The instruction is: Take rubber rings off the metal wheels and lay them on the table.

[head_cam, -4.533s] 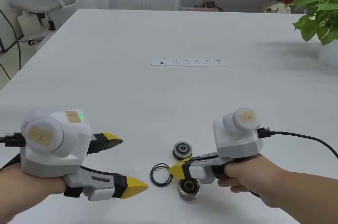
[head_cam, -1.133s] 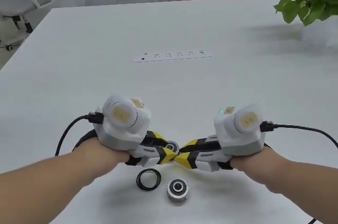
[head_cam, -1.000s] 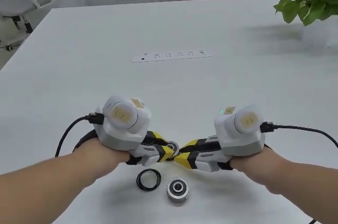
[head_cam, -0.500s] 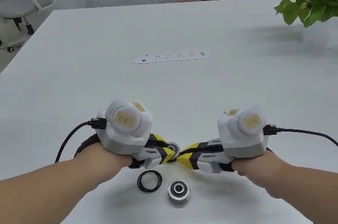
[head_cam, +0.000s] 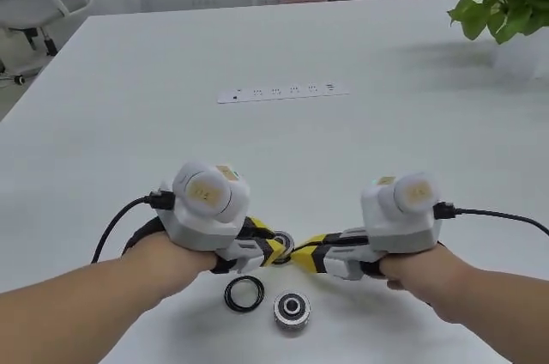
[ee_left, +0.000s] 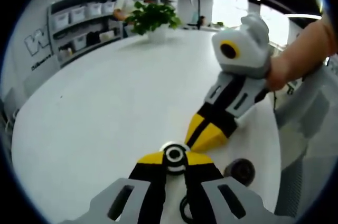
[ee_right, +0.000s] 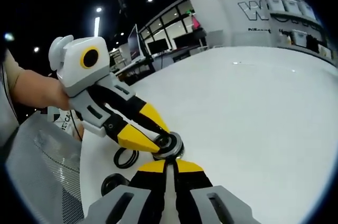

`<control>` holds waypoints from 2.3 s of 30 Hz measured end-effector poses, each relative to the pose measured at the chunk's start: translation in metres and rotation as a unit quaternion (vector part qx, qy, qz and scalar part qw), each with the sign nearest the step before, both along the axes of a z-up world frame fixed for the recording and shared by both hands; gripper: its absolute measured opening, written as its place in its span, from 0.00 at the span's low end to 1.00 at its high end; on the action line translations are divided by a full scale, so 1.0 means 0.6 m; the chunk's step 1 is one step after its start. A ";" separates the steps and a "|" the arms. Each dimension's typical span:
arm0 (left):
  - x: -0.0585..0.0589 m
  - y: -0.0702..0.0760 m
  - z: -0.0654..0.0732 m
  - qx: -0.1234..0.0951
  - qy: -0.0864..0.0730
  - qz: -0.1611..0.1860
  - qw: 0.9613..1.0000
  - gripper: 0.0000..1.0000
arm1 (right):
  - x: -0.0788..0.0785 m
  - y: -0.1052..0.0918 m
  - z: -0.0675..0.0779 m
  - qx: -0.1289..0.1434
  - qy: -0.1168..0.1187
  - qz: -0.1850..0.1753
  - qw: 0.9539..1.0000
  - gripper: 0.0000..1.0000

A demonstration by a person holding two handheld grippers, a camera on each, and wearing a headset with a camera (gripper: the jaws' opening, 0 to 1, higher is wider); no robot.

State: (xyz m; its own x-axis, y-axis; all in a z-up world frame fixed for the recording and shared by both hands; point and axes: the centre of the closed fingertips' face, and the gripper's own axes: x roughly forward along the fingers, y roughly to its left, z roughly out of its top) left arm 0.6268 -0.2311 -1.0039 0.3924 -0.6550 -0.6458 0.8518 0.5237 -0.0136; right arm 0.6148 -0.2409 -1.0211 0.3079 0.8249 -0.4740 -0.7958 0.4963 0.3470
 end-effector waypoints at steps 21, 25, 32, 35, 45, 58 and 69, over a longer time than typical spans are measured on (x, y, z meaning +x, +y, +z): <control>-0.001 0.000 0.000 0.000 -0.001 0.002 1.000 0.13 | 0.006 -0.002 0.000 0.025 0.055 -0.044 0.997 0.00; -0.001 0.000 0.000 0.003 -0.002 0.003 1.000 0.13 | 0.007 -0.005 -0.001 0.025 0.053 -0.051 0.997 0.00; -0.002 -0.001 -0.001 0.006 -0.007 0.003 1.000 0.12 | 0.009 -0.009 0.001 0.025 0.049 -0.055 0.997 0.00; -0.002 0.000 -0.001 0.006 -0.008 0.004 1.000 0.12 | 0.008 -0.009 0.004 0.026 0.048 -0.056 0.997 0.00; -0.005 -0.001 -0.001 0.007 -0.009 0.003 1.000 0.12 | 0.014 -0.010 0.021 0.054 0.049 -0.069 0.995 0.00; -0.005 -0.001 -0.001 0.007 -0.011 0.001 1.000 0.12 | 0.006 0.001 0.031 0.047 0.040 -0.055 0.997 0.00; -0.007 -0.001 -0.001 0.008 -0.012 -0.003 1.000 0.12 | 0.002 0.008 0.036 0.055 0.041 -0.043 0.997 0.00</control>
State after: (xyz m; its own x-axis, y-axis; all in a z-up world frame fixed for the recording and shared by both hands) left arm 0.6228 -0.2315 -1.0044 0.4045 -0.6468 -0.6466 0.8546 0.5191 0.0154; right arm 0.6160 -0.2363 -0.9995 0.3434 0.8458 -0.4082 -0.7187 0.5165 0.4656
